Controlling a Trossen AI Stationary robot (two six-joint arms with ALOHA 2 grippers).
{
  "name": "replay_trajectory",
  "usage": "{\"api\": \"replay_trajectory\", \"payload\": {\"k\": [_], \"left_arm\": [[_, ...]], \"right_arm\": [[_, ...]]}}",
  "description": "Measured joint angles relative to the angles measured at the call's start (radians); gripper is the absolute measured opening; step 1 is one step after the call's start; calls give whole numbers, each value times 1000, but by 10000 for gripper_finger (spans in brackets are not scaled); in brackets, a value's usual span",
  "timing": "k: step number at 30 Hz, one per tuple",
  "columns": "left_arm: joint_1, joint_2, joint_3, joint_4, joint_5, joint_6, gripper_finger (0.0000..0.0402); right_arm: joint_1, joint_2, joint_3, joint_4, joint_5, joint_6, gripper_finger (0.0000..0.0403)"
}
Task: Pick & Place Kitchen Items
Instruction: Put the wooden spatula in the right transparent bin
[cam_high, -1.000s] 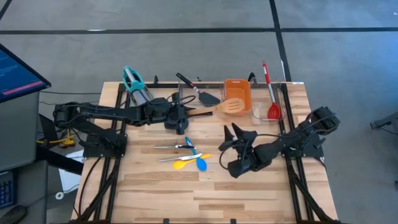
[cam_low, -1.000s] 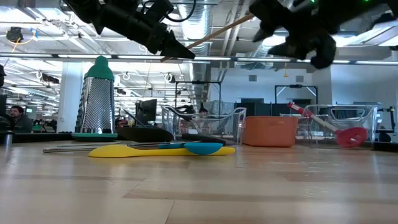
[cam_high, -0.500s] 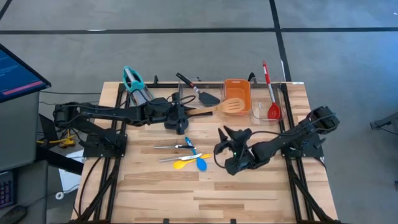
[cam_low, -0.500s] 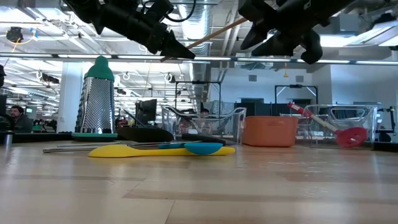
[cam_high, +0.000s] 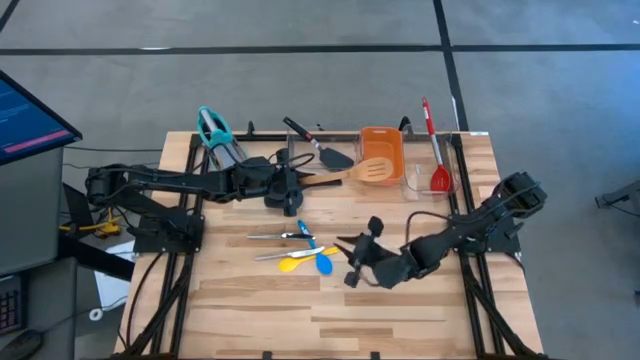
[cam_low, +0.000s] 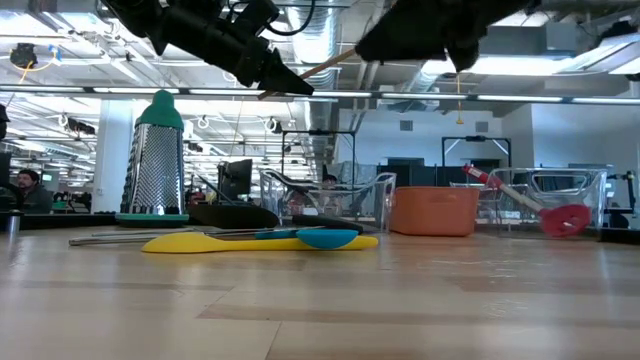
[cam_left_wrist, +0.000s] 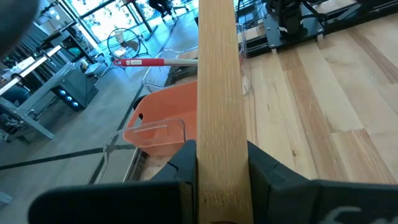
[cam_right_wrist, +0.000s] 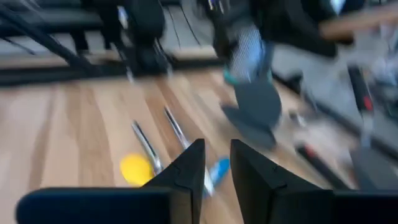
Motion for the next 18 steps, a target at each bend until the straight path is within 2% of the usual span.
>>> {"api": "replay_trajectory", "payload": {"k": [4, 9, 13, 18], "left_arm": [[0, 0, 0, 0, 0, 0, 47], [0, 0, 0, 0, 0, 0, 47], [0, 0, 0, 0, 0, 0, 47], [0, 0, 0, 0, 0, -1, 47]], "right_arm": [[-1, 0, -135, 415, 0, -171, 57], [-55, 0, -283, 722, 24, -181, 49], [-126, 0, -316, 868, 42, -196, 48], [-225, 0, -316, 908, 42, -164, 53]]}}
